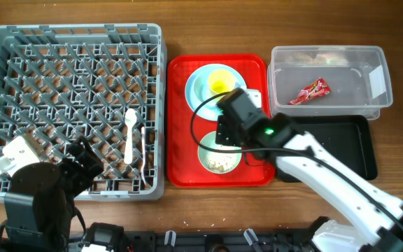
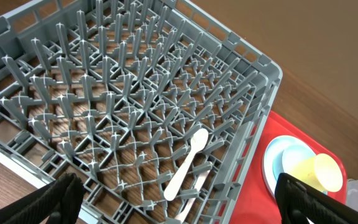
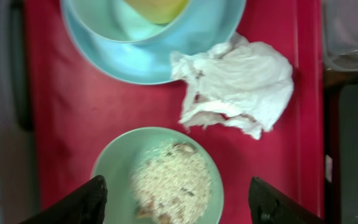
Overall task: Sort waste into correct bins and load items into the dishwasher rack
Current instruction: 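Move the right gripper back to the white tissue and grasp it, then carry the white tissue into the clear bin and release it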
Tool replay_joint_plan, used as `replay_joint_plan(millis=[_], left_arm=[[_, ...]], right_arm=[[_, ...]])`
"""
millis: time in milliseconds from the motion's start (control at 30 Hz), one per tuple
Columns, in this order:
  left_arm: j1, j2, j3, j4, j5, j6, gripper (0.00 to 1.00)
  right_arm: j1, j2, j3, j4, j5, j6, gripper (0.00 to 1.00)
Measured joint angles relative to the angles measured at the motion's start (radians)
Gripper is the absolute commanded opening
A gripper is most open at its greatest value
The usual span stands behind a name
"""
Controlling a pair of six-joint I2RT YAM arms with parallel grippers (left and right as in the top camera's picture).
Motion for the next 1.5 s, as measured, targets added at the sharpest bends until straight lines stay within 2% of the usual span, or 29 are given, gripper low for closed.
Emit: replay_joint_plan(millis=[233,533,667,833,967,1000,1033,1133,1267,1367,1500], left_arm=[[0.000,0.000,0.000,0.000,0.000,0.000,1.00],[0.000,0.000,0.000,0.000,0.000,0.000,1.00],[0.000,0.000,0.000,0.000,0.000,0.000,1.00],[0.000,0.000,0.000,0.000,0.000,0.000,1.00],[0.000,0.000,0.000,0.000,0.000,0.000,1.00],[0.000,0.000,0.000,0.000,0.000,0.000,1.00],[0.000,0.000,0.000,0.000,0.000,0.000,1.00],[0.000,0.000,0.000,0.000,0.000,0.000,1.00],[0.000,0.000,0.000,0.000,0.000,0.000,1.00],[0.000,0.000,0.000,-0.001,0.000,0.000,1.00],[0.000,0.000,0.000,0.000,0.000,0.000,1.00]], right_arm=[[0.006,0.162,0.000,0.035,0.202,0.046,0.77],[-0.048,0.362,0.000,0.088,0.230,0.069,0.77],[-0.069,0.386,0.000,0.116,0.212,0.068,0.76],[-0.069,0.386,0.000,0.138,0.195,0.063,0.60],[-0.069,0.386,-0.011,0.183,0.167,0.062,0.30],[-0.069,0.386,-0.014,0.183,0.165,0.064,0.19],[-0.069,0.386,-0.021,0.186,0.161,0.061,0.05],[-0.069,0.386,-0.025,0.172,0.156,0.061,0.04],[-0.069,0.322,-0.023,0.051,0.143,0.046,0.04],[-0.069,0.077,0.005,0.046,0.166,-0.018,0.04],[-0.107,-0.190,0.043,0.049,0.304,-0.045,0.04]])
